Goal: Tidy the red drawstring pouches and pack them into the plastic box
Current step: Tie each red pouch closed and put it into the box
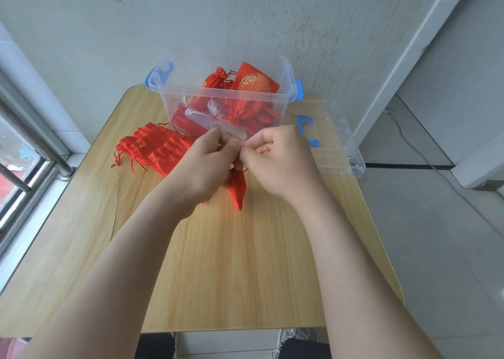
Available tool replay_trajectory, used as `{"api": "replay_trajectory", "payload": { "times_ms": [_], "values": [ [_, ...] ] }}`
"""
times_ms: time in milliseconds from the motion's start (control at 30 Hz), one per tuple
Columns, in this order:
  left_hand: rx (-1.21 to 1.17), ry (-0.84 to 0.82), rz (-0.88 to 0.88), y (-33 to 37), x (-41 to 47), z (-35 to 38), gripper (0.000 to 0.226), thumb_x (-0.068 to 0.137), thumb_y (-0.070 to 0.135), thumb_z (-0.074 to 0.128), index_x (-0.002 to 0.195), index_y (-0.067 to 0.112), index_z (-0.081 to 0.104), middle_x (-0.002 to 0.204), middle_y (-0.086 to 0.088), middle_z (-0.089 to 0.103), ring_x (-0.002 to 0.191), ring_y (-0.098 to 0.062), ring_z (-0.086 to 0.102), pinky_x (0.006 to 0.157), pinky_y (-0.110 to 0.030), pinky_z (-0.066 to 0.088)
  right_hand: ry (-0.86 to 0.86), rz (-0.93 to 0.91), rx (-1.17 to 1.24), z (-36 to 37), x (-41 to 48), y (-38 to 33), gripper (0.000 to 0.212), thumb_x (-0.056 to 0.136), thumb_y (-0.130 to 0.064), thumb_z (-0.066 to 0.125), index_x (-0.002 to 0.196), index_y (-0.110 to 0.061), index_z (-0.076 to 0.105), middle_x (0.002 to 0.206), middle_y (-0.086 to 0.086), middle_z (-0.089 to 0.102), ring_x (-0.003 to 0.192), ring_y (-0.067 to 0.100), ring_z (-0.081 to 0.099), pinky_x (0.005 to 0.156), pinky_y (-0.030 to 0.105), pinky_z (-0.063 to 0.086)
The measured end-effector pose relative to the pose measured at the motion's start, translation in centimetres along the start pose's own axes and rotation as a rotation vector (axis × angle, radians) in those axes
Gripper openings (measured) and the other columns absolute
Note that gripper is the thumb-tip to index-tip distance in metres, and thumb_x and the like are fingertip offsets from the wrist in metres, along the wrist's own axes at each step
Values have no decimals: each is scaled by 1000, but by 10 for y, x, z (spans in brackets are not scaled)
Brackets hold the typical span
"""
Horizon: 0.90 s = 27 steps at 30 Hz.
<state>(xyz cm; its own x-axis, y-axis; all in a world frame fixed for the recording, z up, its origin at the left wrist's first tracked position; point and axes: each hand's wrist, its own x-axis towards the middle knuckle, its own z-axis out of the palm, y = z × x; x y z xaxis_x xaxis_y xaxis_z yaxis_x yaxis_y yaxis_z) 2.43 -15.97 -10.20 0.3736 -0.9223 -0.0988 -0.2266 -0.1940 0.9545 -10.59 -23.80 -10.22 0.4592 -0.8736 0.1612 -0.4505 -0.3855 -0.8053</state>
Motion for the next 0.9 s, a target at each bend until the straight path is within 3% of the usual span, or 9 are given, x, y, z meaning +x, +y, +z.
{"api": "replay_trajectory", "payload": {
  "times_ms": [100,200,333,500,600,767,900],
  "values": [
    [-12,-6,19,3,-2,2,21,113,22,47,107,6,58,71,10,63,54,-6,55,62,-34,52,-4,82,84,-1,-1,-3,17,89,-31,75,75,-23,75,65,-10,74,64,2,66,62,22,47],
    [-35,-21,-1,3,-2,1,18,113,21,49,109,6,59,66,16,65,55,-8,51,55,-29,54,-3,130,166,-1,-2,-7,16,91,-28,68,77,-20,70,63,-13,71,63,5,61,64,25,44],
    [-104,-79,-47,4,-4,-4,15,109,19,59,105,6,66,79,3,70,54,-9,47,58,-34,59,14,192,218,2,-1,-8,21,94,-27,59,74,-21,58,49,-20,54,61,12,52,62,31,40],
    [-83,-50,-68,4,-4,-7,17,101,17,71,100,1,75,78,-10,67,55,-13,53,59,-32,62,-23,205,164,-3,-2,-9,20,95,-23,58,75,-20,60,63,-14,54,67,14,53,64,30,40],
    [54,14,-71,-1,-3,-9,23,102,20,69,92,0,74,62,-7,66,57,-22,73,58,-35,55,7,180,140,-8,-2,-9,17,97,-18,53,85,-17,65,77,-10,62,79,14,59,68,32,44],
    [287,-49,12,1,-8,-9,20,98,18,67,83,8,75,73,-11,76,60,-23,78,50,-20,47,-24,187,244,-4,2,-7,16,78,-23,50,90,-30,58,79,-8,61,71,17,57,69,41,46],
    [371,-155,106,2,-10,-7,18,102,19,66,89,16,78,82,-2,79,64,-18,78,71,-38,65,-18,188,196,-3,0,-1,18,80,-20,57,94,-31,60,86,4,75,76,24,73,79,49,63]
  ]
}}
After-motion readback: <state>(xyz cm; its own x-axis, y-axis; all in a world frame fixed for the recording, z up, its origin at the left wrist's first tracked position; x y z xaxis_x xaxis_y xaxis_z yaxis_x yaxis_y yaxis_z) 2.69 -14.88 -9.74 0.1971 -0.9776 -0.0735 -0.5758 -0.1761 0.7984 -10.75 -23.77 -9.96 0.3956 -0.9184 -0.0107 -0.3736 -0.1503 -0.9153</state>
